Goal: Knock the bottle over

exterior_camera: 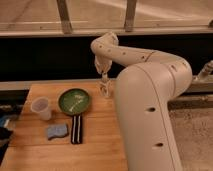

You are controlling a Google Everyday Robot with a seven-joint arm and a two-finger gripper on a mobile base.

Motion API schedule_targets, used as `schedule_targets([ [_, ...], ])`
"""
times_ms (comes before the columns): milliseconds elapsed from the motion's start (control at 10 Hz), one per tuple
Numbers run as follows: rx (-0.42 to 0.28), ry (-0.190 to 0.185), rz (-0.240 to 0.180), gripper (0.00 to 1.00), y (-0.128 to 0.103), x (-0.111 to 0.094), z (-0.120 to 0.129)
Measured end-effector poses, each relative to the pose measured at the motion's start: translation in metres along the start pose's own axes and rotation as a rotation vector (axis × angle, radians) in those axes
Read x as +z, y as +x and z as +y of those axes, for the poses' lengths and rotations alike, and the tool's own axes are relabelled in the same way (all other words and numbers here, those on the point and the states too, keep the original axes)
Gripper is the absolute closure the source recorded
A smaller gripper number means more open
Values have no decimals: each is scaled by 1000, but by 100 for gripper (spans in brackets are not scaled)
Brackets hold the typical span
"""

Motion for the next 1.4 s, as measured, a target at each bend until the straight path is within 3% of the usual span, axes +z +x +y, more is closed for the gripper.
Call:
schedule_targets([
  [200, 0, 0, 0, 100, 0, 0, 0],
  [400, 4, 21, -6, 100, -1, 0, -3],
  [600, 27, 91, -25, 100, -11, 1, -20],
  [900, 95, 172, -32, 100, -14, 1, -70],
  [1100, 147, 211, 7, 100, 10, 2, -100],
  [1200, 175, 217, 50, 100, 30, 7, -111],
  [1400, 205, 205, 130, 100, 67, 16, -106],
])
